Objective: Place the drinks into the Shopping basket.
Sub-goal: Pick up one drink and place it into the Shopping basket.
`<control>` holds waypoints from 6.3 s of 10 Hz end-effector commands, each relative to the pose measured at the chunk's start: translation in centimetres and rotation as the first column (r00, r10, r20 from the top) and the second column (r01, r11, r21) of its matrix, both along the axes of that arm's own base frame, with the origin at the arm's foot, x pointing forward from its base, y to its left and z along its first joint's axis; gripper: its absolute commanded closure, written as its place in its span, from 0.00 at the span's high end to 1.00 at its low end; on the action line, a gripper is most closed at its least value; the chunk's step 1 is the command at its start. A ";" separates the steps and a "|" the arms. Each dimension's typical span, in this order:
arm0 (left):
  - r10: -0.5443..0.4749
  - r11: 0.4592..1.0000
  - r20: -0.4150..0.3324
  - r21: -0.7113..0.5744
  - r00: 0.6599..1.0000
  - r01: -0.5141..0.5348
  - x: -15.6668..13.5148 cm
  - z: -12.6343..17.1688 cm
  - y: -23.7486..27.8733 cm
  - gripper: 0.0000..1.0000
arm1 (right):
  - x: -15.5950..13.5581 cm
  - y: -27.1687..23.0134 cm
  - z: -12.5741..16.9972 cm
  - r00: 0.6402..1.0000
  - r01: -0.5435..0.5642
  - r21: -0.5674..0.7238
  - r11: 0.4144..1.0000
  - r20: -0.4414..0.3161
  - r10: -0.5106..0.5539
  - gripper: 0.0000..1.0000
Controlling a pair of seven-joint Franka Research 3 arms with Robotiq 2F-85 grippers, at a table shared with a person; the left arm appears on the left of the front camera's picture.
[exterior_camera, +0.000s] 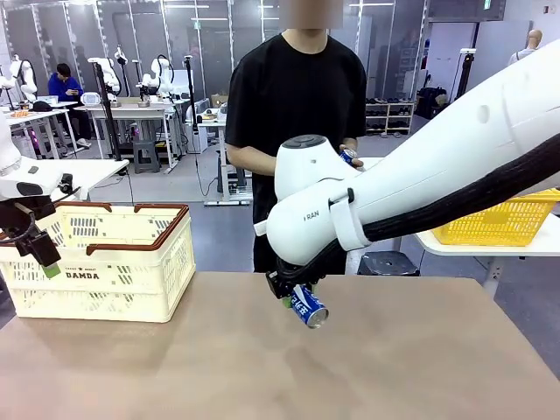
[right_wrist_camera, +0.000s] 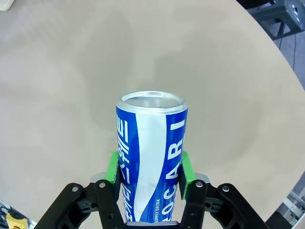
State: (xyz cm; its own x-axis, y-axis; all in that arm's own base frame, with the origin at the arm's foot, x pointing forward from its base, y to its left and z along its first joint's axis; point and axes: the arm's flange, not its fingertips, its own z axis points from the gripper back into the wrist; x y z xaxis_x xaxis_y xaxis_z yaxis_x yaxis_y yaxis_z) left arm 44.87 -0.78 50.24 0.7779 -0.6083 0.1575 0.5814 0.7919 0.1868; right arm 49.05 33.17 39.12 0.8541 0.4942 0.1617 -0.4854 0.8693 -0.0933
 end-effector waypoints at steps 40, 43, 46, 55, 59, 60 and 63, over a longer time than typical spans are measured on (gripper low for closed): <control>-0.022 0.997 0.073 -0.070 0.997 0.027 -1.1 1.0 -3.2 1.00 | -8.6 -25.7 2.6 0.989 -0.101 -0.014 0.995 0.103 0.102 0.99; -0.080 0.985 0.096 -0.144 0.992 0.094 -2.6 2.0 -10.4 1.00 | -8.6 -25.7 2.6 0.989 -0.101 -0.014 0.995 0.103 0.102 0.99; -0.289 0.949 0.113 -0.099 0.951 0.300 -2.2 1.6 -19.2 1.00 | -8.6 -25.7 2.6 0.989 -0.101 -0.014 0.995 0.103 0.102 0.99; -0.530 0.847 0.022 -0.040 0.848 0.531 1.6 -5.6 -33.6 1.00 | -8.6 -25.7 2.6 0.989 -0.101 -0.014 0.995 0.103 0.102 0.99; -0.521 0.852 0.029 -0.045 0.853 0.522 0.7 -4.6 -32.0 1.00 | -8.6 -25.7 2.6 0.989 -0.101 -0.014 0.995 0.103 0.102 0.99; -0.493 0.868 0.026 -0.050 0.869 0.494 -0.2 -3.8 -30.2 1.00 | -8.6 -25.7 2.6 0.989 -0.101 -0.014 0.995 0.103 0.102 0.99; -0.426 0.903 0.010 -0.055 0.905 0.426 -3.3 -3.2 -25.4 1.00 | -8.6 -25.7 2.6 0.989 -0.101 -0.014 0.995 0.103 0.102 0.99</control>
State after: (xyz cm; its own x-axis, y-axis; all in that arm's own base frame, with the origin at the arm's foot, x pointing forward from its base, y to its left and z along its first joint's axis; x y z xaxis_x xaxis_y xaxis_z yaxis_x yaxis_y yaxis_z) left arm 43.57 -28.02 47.09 0.4381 -0.8755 0.2037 0.8656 0.4720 0.1671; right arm 40.51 7.58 41.73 0.7759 0.5821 0.2431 -0.5610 0.8130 -0.1561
